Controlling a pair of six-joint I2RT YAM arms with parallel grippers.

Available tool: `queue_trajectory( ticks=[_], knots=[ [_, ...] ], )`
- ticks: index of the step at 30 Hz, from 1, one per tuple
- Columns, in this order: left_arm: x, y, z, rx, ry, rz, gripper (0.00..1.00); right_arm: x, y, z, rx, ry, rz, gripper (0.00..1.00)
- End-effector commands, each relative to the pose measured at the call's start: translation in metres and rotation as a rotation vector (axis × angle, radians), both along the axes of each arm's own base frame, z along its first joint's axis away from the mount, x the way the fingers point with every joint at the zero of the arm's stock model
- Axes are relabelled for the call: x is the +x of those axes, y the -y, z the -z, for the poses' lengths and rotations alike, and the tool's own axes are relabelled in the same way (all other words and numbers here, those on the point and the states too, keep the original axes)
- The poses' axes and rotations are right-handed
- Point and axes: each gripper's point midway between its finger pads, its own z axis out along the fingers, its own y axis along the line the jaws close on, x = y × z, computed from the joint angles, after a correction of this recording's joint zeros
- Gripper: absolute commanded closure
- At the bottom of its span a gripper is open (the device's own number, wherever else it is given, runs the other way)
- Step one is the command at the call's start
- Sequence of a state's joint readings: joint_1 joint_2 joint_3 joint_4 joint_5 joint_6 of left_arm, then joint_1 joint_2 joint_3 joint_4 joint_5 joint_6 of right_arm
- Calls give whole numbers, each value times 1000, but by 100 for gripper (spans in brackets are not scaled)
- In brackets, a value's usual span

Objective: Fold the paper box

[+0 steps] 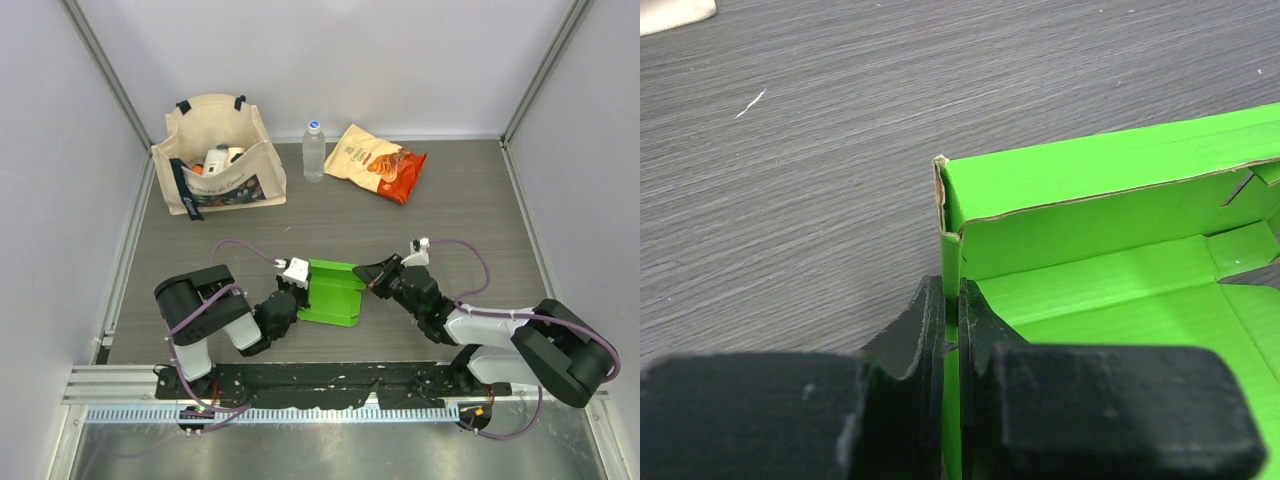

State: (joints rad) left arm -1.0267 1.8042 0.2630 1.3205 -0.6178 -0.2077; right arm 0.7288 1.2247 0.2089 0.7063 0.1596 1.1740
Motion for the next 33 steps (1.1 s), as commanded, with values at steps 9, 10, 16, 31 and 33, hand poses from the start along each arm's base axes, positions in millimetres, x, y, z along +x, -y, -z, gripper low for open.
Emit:
queue_trajectory(
  ticks=[9,10,16,31,33],
  knots=[
    [1,-3,-8,-39,37,-33,100,1,19,-16,-192,86,1,63],
    [1,-3,-8,-38,41,-33,100,1,22,-20,-211,92,2,61],
    [1,-3,-8,-26,48,-32,100,-23,39,-6,-387,61,-90,60],
    [-1,-4,-10,-26,51,-33,100,-18,27,38,-568,6,3,74],
    [-1,-4,-10,-29,51,-33,100,-15,28,39,-569,0,28,71]
  ],
)
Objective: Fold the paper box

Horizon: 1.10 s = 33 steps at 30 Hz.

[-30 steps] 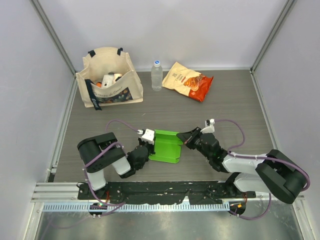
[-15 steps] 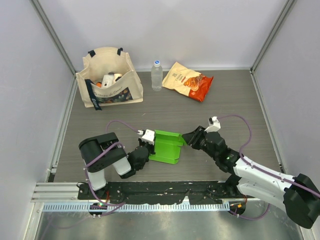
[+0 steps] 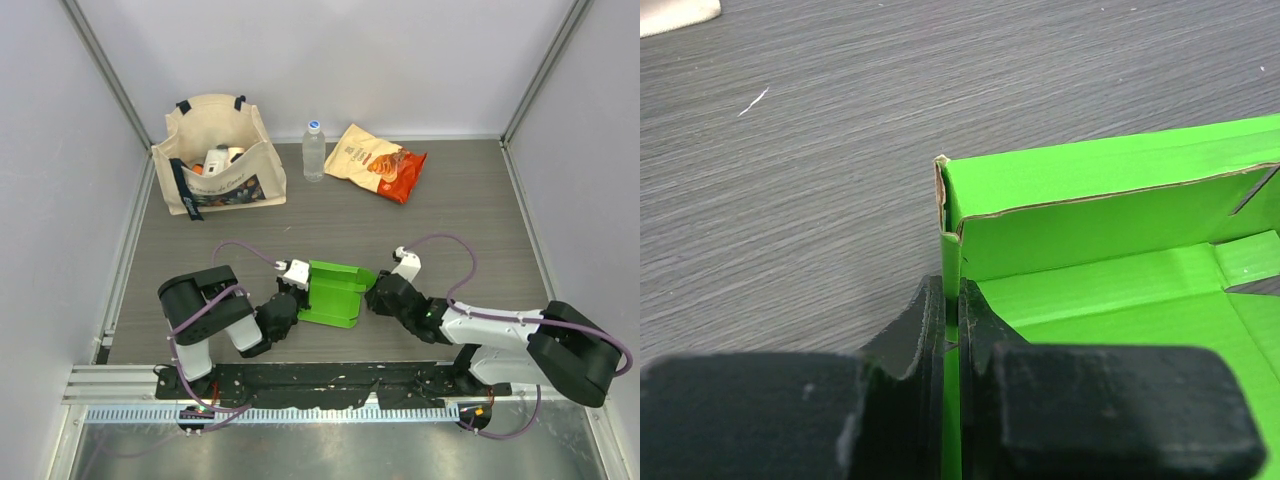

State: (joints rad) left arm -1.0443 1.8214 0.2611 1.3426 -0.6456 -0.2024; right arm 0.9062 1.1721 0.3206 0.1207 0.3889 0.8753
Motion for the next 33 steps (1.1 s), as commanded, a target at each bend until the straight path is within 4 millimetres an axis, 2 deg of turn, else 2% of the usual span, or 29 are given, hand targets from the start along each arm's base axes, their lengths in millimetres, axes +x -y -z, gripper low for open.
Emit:
queue_trajectory(
  ticks=[1,3,8,13,17,24,33],
  knots=[
    [1,-4,-11,-33,44,-24,100,30,-3,-26,45,112,124,70],
    [1,-3,-12,-34,45,-24,100,33,-9,-30,97,118,139,69],
    [0,-2,-13,-33,48,-19,100,32,-15,-20,152,104,164,66],
    [-1,-2,-12,-28,50,-15,100,36,-16,-11,143,96,192,64],
    [-2,0,-12,-30,51,-10,100,39,-25,-12,149,110,169,64],
    [-3,3,-13,-28,53,-5,100,38,-49,-37,150,186,88,70],
    [-4,3,-13,-25,55,-5,100,36,-57,-21,122,150,76,75]
  ],
)
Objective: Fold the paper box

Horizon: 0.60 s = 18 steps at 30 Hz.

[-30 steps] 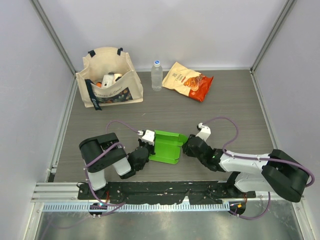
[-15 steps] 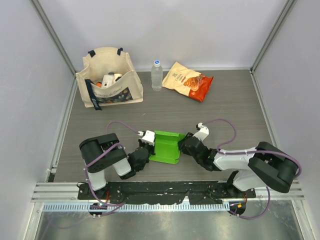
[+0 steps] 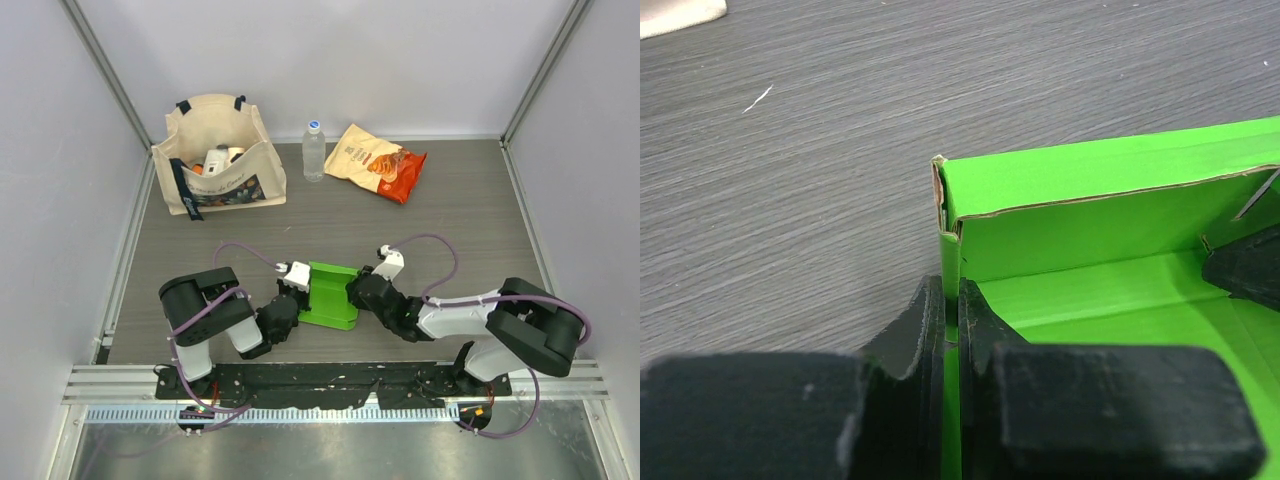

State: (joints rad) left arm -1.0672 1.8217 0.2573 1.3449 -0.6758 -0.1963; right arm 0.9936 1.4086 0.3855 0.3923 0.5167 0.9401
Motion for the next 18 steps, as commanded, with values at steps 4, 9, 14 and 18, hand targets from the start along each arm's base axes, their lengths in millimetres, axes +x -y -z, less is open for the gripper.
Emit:
queue_trajectory(
  ticks=[4,9,14,18],
  knots=[
    [0,2,-12,-34,47,0,100,9,-14,-1,36,10,27,74],
    [-1,2,-12,-32,47,0,100,2,-6,14,29,-35,41,73],
    [-2,-1,-13,-30,51,-6,100,-4,7,-2,1,-16,23,71],
    [-2,-2,-13,-27,54,-8,100,-10,10,-34,-81,48,-98,69]
  ],
)
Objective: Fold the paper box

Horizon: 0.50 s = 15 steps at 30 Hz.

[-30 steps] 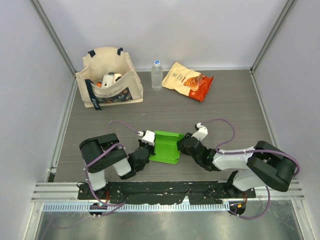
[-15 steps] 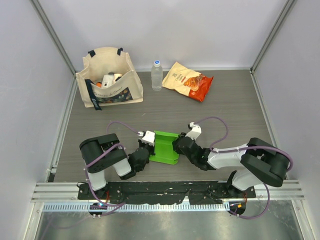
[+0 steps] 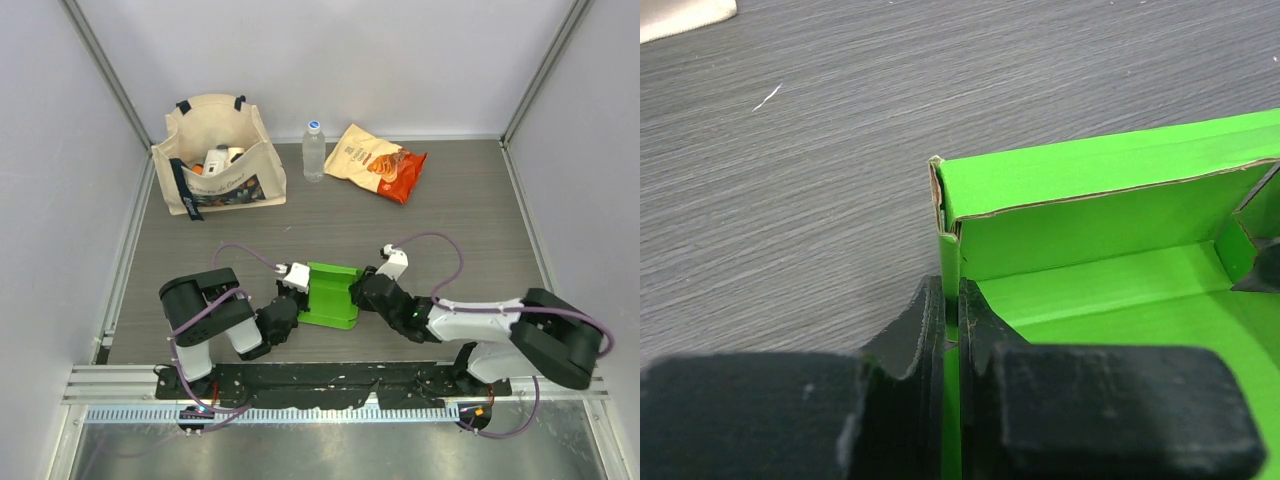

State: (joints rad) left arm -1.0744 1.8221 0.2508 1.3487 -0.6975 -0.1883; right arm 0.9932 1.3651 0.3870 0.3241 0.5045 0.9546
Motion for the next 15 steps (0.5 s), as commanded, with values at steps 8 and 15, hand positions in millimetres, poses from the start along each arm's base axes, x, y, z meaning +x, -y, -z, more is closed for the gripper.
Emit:
queue_trajectory(
  ticks=[8,15],
  knots=[
    [0,2,-13,-38,52,2,100,-15,51,-79,-186,79,-162,67],
    [-1,4,-12,-36,50,7,100,3,80,-83,-154,29,-158,67]
  ],
)
